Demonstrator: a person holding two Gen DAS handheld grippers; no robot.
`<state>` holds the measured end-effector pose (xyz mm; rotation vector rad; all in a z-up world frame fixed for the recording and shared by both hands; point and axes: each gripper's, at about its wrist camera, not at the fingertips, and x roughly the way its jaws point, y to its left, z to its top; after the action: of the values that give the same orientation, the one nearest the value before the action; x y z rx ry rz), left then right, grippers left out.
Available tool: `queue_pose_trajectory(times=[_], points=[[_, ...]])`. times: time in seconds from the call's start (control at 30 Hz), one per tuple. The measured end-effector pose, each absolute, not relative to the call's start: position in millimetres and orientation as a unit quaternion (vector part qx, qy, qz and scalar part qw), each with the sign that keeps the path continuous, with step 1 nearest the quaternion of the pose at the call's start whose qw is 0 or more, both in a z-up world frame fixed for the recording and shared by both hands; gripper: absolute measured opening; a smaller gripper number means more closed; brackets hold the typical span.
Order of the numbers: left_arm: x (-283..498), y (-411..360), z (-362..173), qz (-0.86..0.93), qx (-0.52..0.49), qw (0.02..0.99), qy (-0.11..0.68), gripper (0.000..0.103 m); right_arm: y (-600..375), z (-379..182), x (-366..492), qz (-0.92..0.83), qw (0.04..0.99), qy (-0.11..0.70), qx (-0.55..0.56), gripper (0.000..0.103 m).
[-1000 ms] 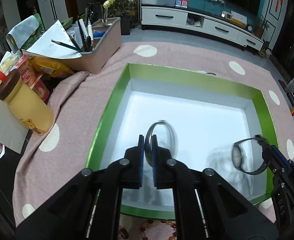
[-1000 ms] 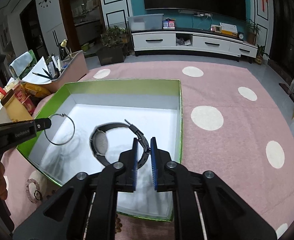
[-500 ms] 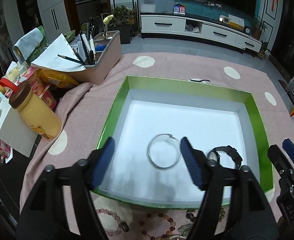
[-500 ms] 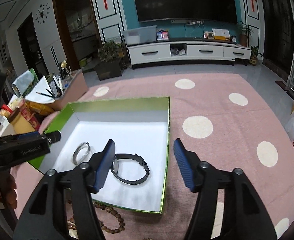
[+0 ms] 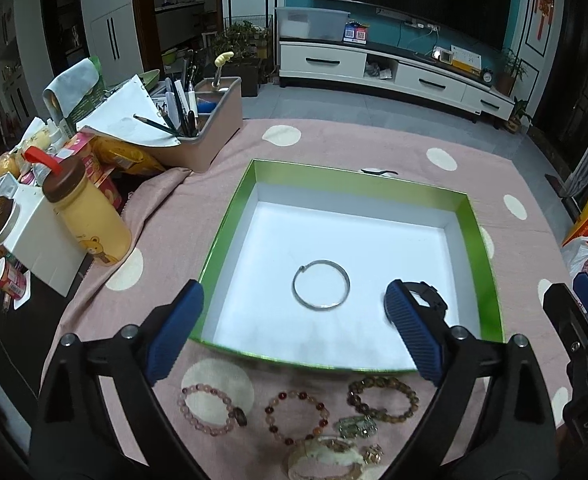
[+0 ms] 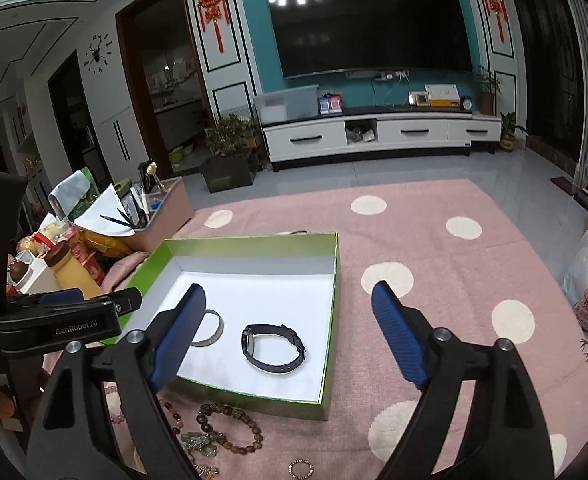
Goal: Organize jewelry
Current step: 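Lift both open tools away from the green box, then grasp the white watch with the left tool while the right tool grasps the silver ring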
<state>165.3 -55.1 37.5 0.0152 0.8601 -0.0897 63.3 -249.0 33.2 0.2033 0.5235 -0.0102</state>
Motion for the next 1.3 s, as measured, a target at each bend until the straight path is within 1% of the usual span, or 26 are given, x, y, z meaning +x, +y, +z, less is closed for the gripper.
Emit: queue_pose_trajectory(times=[0.17, 0.23, 0.37, 0.77, 1.3], points=[[147.4, -49.5, 45.0, -0.046, -0.001, 0.911, 0.409, 0.099, -247.1, 40.9, 46.2, -0.005, 0.964, 0.248, 0.101, 0.092], [141.6, -46.1, 46.4, -0.047, -0.004, 0.912, 0.409, 0.100, -245.6, 42.8, 39.4, -0.003, 0.964, 0.247, 0.102, 0.092], [126.4, -40.1, 47.9, -0.046, -0.004, 0.912, 0.408, 0.101, -239.8, 43.4, 27.1, 0.003, 0.964, 0.247, 0.103, 0.097], [79.0, -19.7, 36.1, -0.059, -0.003, 0.906, 0.420, 0.101, -211.3, 27.3, -8.0, 0.026, 0.959, 0.270, 0.082, 0.098], [23.7, -5.8, 14.9, -0.119, 0.000, 0.910, 0.398, 0.101, -211.5, -14.3, -61.0, 0.028, 0.945, 0.313, 0.096, 0.098]])
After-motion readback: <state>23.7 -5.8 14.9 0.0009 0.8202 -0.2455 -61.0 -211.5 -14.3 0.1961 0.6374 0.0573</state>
